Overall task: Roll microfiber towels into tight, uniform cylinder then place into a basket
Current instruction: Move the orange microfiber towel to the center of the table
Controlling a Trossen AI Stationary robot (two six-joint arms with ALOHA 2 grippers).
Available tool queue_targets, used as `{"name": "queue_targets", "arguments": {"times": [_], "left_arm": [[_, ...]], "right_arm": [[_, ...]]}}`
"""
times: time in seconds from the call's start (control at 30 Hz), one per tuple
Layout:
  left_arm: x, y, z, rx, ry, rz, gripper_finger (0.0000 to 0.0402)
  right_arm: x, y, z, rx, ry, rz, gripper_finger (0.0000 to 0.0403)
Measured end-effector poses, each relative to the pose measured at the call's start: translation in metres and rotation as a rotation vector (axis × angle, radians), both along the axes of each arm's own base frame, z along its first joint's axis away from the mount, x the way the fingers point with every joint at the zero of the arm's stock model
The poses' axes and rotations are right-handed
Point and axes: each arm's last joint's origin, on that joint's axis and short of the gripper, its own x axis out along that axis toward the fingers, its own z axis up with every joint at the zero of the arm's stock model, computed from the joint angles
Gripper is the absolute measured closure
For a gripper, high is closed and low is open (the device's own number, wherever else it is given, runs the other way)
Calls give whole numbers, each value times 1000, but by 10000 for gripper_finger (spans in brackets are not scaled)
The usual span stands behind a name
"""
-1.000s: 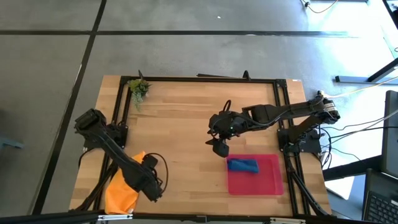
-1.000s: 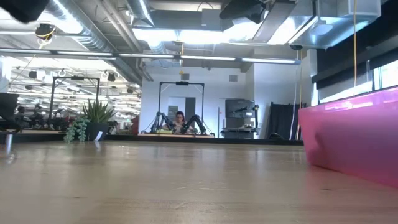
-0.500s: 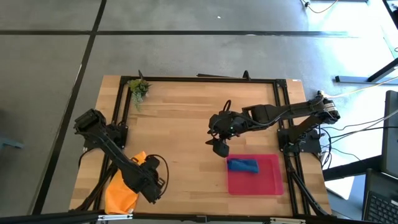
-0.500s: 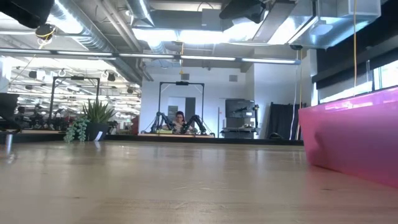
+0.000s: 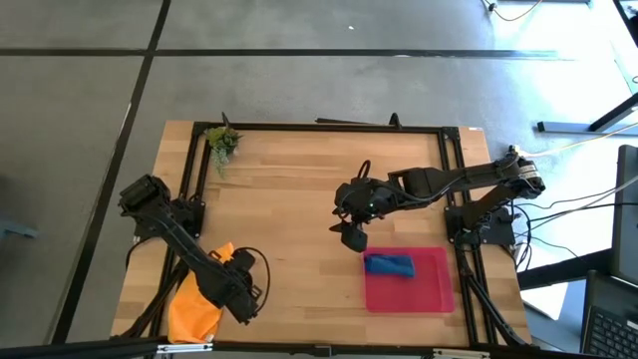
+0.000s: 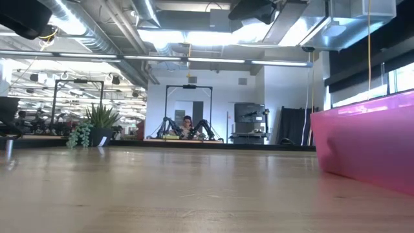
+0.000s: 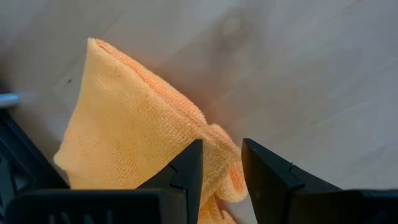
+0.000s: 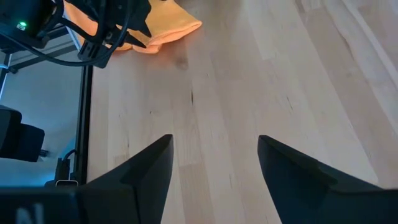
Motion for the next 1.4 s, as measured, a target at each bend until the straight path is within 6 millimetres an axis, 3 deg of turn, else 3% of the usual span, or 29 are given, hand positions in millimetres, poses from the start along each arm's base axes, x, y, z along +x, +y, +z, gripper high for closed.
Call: {"name": "queue_targets", "arguments": {"times": [0.23, 0.63, 1.4], "left_arm": [[2, -7, -12, -16, 27, -7, 299], [3, -9, -13, -49, 31, 13, 299], [-9, -1, -26, -55, 167, 51, 310]], "right_arm": [[0, 0, 0, -1, 0, 0, 169], [0, 0, 0, -3, 0, 1, 169], [0, 0, 0, -2, 1, -1, 169]]}}
